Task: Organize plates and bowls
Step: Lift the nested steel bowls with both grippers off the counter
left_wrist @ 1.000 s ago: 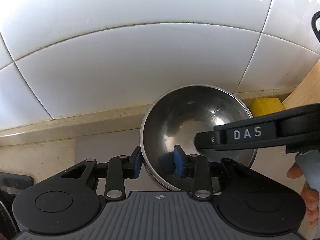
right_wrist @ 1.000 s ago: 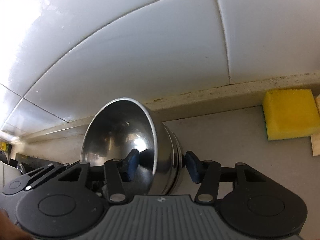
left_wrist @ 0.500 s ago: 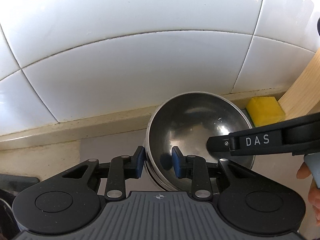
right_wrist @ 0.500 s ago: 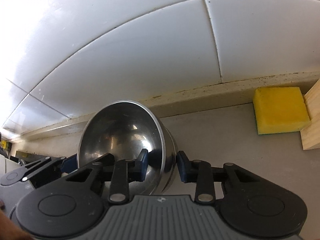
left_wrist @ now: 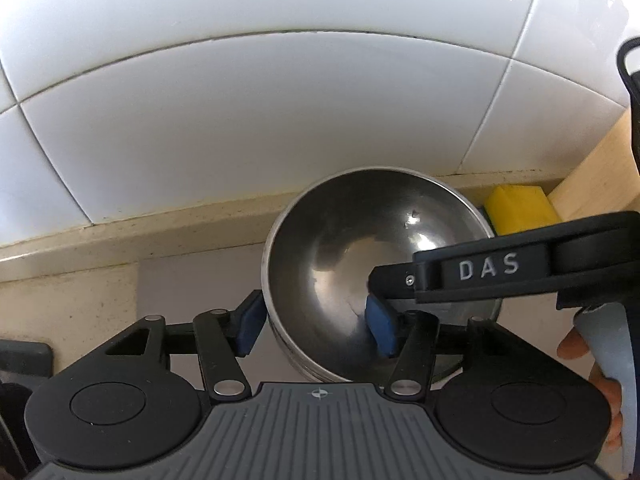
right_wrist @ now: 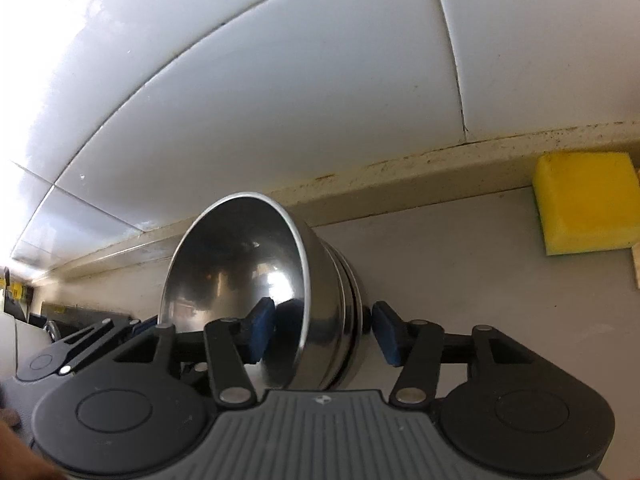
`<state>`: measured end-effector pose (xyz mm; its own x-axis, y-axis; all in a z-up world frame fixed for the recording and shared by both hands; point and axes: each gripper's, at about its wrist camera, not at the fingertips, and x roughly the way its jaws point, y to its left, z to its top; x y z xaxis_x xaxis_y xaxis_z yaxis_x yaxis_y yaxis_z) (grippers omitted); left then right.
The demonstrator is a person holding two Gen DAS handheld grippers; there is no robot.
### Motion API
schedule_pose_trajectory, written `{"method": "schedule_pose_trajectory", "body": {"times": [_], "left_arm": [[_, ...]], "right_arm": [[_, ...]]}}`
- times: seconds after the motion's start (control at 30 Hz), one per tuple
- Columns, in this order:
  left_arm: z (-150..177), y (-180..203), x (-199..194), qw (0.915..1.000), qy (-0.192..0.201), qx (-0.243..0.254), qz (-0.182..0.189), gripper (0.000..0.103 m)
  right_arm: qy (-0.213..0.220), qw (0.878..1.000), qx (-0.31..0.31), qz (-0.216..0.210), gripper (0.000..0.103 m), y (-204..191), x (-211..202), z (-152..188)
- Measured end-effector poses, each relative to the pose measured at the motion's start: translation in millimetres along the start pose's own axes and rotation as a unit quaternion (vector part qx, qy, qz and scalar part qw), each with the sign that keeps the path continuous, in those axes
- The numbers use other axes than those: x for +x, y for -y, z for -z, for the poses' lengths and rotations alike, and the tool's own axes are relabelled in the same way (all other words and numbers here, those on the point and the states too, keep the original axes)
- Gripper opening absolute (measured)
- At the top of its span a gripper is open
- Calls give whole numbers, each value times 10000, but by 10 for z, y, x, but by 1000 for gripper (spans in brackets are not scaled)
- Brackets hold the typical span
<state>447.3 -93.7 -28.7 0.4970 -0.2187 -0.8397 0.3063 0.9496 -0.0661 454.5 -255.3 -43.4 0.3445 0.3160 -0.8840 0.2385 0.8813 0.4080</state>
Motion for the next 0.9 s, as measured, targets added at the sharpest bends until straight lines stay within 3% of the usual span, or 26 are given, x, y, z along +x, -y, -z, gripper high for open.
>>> {"method": "schedule_pose_trajectory", "body": {"times": [0.07,0.1,0.17,0.3,0.9], "left_arm": [[38,-143,34,9996,-66,-228,122,79],[53,-221,53,9990,-93,-377,209,79],[75,-329,72,9969,-128,-641,435,77],[70,-231,53,9967,-5,-535,605,63],[102,-144,-77,9972,69,-518,527,58]], "right_arm": [[-22,9998,156,-87,39,47,17,-12],[-45,9998,133,-129,39,60,12,-9],[-42,9998,83,-161,40,69,16,-3],[-7,9998,119,-151,39,68,24,-18],[127,9997,83,-195,37,51,-28,-6]]}}
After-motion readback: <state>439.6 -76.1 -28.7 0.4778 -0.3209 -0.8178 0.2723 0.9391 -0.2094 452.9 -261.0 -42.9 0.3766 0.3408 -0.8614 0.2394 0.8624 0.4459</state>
